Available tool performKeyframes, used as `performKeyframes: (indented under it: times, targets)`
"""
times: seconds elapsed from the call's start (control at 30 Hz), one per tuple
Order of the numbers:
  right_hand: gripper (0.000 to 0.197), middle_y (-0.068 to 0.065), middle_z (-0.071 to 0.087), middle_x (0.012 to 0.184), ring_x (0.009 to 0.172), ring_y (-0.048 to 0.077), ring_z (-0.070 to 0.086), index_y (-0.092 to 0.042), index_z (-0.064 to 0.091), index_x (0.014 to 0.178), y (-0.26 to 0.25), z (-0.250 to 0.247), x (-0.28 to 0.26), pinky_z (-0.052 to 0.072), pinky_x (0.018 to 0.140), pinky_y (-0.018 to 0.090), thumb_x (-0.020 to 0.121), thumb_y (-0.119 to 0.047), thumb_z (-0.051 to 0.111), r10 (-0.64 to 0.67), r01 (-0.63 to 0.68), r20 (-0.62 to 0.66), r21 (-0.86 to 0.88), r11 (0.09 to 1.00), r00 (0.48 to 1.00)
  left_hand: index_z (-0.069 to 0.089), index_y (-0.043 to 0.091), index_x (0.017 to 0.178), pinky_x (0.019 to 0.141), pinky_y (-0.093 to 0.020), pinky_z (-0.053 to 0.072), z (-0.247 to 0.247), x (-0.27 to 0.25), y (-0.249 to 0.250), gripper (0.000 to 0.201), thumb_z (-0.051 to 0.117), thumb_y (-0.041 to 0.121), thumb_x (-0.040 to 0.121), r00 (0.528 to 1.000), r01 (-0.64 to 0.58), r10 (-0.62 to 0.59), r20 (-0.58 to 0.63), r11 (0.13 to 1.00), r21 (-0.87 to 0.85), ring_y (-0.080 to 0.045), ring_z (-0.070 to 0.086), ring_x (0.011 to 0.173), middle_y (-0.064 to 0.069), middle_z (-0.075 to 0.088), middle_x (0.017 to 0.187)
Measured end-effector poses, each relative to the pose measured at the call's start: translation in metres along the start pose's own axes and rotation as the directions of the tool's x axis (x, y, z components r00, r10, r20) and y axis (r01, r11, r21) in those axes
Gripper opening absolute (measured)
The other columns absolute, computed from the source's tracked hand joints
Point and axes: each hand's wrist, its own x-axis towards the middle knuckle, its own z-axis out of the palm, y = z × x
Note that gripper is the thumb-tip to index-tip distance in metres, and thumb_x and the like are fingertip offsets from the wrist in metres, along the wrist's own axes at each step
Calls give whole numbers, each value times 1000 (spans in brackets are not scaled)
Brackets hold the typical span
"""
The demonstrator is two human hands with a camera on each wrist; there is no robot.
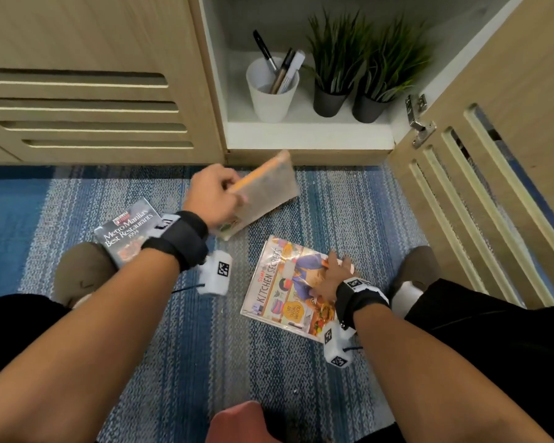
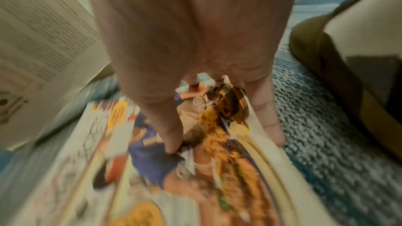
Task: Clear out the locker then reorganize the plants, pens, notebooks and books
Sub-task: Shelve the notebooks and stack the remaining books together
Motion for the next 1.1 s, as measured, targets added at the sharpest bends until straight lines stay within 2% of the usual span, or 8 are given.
performKeyframes:
  times: [0.1, 0.2, 0.3, 0.4, 0.47, 0.7, 0.9, 1.1]
  targets:
    - [62, 21, 35, 154, 137, 36, 42, -6, 34, 149, 7, -20, 7, 41, 110, 35, 95, -25, 59, -64, 45, 45, 337, 940, 997, 76, 18, 86, 74, -36, 50, 16, -27, 26, 13, 73, 12, 75, 959, -273, 266, 96, 960, 68, -20, 56, 81, 2, 61, 86]
    - [29, 15, 67, 92, 70, 25, 62, -4, 59, 112, 23, -43, 5, 50, 47, 18, 104, -23, 39, 1, 36, -50, 736, 676, 999, 75, 21, 88, 78, -38, 52, 49, -69, 48, 24, 53, 29, 85, 800, -592, 507, 319, 754, 285, -17, 58, 83, 5, 64, 87]
    - [41, 11, 62, 106, 83, 23, 57, -4, 63, 119, 45, -40, 7, 48, 69, 26, 100, -37, 47, 51, -33, 3, 797, 603, 999, 70, 18, 95, 69, -36, 58, 90, -115, 42, 14, 67, 23, 82, 605, -754, 581, 544, 638, 158, -19, 61, 82, 1, 65, 91]
    - [75, 10, 69, 116, 107, 31, 66, -9, 61, 127, 61, -9, 30, 51, 100, 45, 60, -28, 88, -10, 45, -53, 727, 685, 999, 56, 20, 121, 70, -39, 56, 125, -145, 16, 44, 67, 25, 79, 486, -794, 451, 749, 586, 163, -27, 60, 103, -5, 61, 113]
    - [106, 5, 67, 123, 111, 27, 65, -21, 55, 134, 65, 6, 44, 51, 101, 45, 35, -35, 90, -56, 85, -64, 674, 733, 996, 49, 21, 127, 79, -43, 53, 133, -149, 6, 52, 68, 34, 80, 488, -753, 337, 805, 629, 193, -29, 53, 116, -5, 56, 125]
    - [85, 4, 64, 125, 112, 23, 63, -23, 55, 133, 48, -11, 0, 52, 98, 35, 56, -20, 90, -92, 131, -134, 320, 938, 987, 36, 32, 149, 119, -48, 23, 121, -132, -39, 75, 68, 47, 82, 520, -729, 190, 833, 606, 318, -26, 15, 150, 2, 21, 163]
    - [74, 11, 45, 136, 121, 32, 54, -21, 44, 137, 50, -8, -6, 46, 101, 37, 73, -23, 82, -125, 149, -183, 122, 981, 975, 58, 17, 132, 111, -42, 37, 58, -93, -86, 53, 62, 42, 85, 987, -27, -30, 158, 938, 345, -30, 49, 129, -10, 56, 138]
    - [46, 14, 57, 125, 113, 33, 59, -17, 56, 124, 48, -9, 0, 48, 95, 35, 80, -22, 72, -106, 139, -228, 134, 981, 968, 48, -1, 132, 107, -41, 38, -9, -83, -175, 62, 66, 36, 86, 814, 542, -580, -43, 729, 418, -42, 47, 129, -27, 49, 137]
